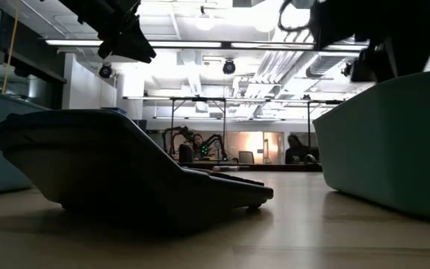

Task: Sort batteries
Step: Put the black battery into the dark green bin

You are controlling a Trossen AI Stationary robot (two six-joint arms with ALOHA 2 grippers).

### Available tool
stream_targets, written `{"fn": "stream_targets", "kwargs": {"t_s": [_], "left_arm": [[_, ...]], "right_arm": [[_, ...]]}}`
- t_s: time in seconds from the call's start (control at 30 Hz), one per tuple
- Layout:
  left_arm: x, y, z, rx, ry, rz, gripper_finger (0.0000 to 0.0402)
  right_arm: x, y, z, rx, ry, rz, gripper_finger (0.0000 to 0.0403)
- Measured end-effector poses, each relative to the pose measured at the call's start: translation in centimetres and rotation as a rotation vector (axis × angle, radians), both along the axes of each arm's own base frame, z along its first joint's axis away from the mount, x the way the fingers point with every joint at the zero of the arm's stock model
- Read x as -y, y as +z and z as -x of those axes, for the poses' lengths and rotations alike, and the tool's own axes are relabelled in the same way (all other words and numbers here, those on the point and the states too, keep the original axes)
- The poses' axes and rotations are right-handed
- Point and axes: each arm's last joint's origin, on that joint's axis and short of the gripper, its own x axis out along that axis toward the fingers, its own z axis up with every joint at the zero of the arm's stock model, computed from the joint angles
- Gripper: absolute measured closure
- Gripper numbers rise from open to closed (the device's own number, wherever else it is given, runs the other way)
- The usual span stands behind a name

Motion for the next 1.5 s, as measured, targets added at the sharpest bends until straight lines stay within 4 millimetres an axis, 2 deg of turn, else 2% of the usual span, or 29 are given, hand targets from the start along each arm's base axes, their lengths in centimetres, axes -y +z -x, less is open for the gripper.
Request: {"fn": "stream_targets", "kwargs": {"t_s": [0.1,0.2,0.3,0.43,0.47,0.67,0.77,0.87,1.0,1.13,1.23,1.4,1.5], "left_arm": [[0.0,0.0,0.0,0.000,0.000,0.000,0.0286],[0.0,0.0,0.0,0.000,0.001,0.000,0.0286],[0.0,0.0,0.0,0.000,0.001,0.000,0.0286],[0.0,0.0,0.0,0.000,0.001,0.000,0.0286],[0.0,0.0,0.0,0.000,0.001,0.000,0.0286],[0.0,0.0,0.0,-0.001,0.002,-0.001,0.0286],[0.0,0.0,0.0,-0.001,0.002,-0.001,0.0286],[0.0,0.0,0.0,-0.001,0.002,-0.002,0.0286],[-0.6,0.1,0.0,-0.007,0.025,-0.048,0.0286],[-2.6,-0.5,-0.6,-0.033,0.090,-0.050,0.0286],[-5.5,-1.9,-1.9,-0.134,0.089,0.003,0.0286],[-12.0,-5.0,-4.9,-0.330,0.140,0.119,0.0286],[-15.8,-6.7,-6.5,-0.454,0.211,0.191,0.0286]], "right_arm": [[1.0,-1.7,-0.5,-0.078,0.023,0.072,0.0202],[2.3,-3.0,-1.3,-0.099,0.035,0.166,0.0209],[3.8,-4.0,-2.3,-0.096,0.034,0.217,0.0258],[6.0,-4.8,-3.5,-0.049,0.039,0.309,0.0370],[6.7,-4.9,-3.8,-0.028,0.037,0.330,0.0386],[12.0,-4.8,-5.3,0.088,-0.094,0.372,0.0375],[14.1,-4.5,-5.0,0.058,-0.116,0.294,0.0379],[15.1,-3.7,-4.5,0.044,-0.068,0.196,0.0379],[16.1,-0.7,-4.6,0.104,-0.006,0.200,0.0379],[17.6,3.5,-5.1,0.206,-0.021,0.243,0.0379],[18.9,7.3,-5.4,0.298,-0.069,0.311,0.0379],[20.5,13.4,-5.2,0.426,-0.172,0.415,0.0378],[20.8,16.5,-4.8,0.492,-0.219,0.461,0.0378]]}}
